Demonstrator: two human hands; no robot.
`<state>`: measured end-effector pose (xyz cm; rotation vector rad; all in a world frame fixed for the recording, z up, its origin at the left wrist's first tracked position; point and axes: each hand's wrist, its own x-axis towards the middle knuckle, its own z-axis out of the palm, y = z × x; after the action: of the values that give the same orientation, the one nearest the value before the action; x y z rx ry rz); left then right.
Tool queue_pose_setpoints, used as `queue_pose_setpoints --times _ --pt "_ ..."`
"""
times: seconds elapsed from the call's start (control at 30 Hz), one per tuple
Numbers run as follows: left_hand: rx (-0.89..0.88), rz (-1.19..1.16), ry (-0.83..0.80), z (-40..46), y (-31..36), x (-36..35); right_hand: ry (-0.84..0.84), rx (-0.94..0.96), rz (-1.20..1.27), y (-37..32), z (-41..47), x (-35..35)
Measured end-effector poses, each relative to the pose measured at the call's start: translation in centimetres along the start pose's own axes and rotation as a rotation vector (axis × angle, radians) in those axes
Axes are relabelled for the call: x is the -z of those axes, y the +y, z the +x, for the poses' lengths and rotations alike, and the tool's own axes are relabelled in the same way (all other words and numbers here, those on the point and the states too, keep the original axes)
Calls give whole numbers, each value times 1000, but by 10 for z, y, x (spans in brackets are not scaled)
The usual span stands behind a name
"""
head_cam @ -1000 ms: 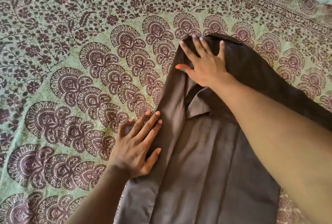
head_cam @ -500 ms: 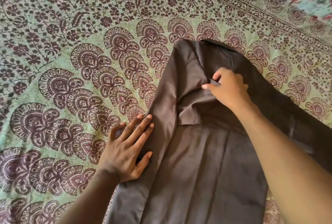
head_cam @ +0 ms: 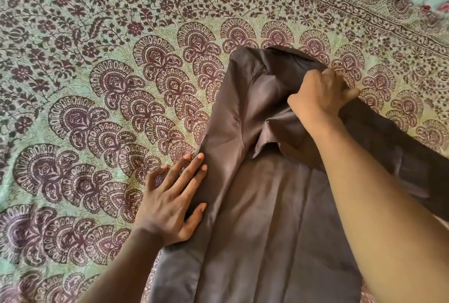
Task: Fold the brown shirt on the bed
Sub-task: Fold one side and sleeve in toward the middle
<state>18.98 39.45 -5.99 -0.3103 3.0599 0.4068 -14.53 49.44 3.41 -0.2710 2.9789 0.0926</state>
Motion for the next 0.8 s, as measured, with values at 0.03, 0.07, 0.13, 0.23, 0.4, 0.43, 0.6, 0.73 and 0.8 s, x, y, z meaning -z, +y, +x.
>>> queue_pose_setpoints --times 0.03,0.07,0.13,0.23,0.4,0.43,0.6,0.73,0.8 --pt "-1 1 3 0 0 0 -8 -12 5 0 -2 -1" --pt "-2 2 6 0 0 1 14 -9 7 0 -4 -3" --pt "-4 -1 9 0 0 0 143 90 19 -1 -4 -2" --pt "-2 1 -2 0 0 0 70 335 148 -17 -1 -2" --pt "-1 3 -8 0 -1 0 -270 236 289 -44 14 -2" --pt "-2 3 -10 0 -1 0 -257 189 320 -43 18 -3" --pt "-3 11 -17 0 -1 -1 -200 103 316 -34 18 -8" --pt "-6 16 -22 1 0 0 -21 32 331 -26 11 -16" --pt "-6 26 -36 1 0 1 49 60 290 -25 8 -21"
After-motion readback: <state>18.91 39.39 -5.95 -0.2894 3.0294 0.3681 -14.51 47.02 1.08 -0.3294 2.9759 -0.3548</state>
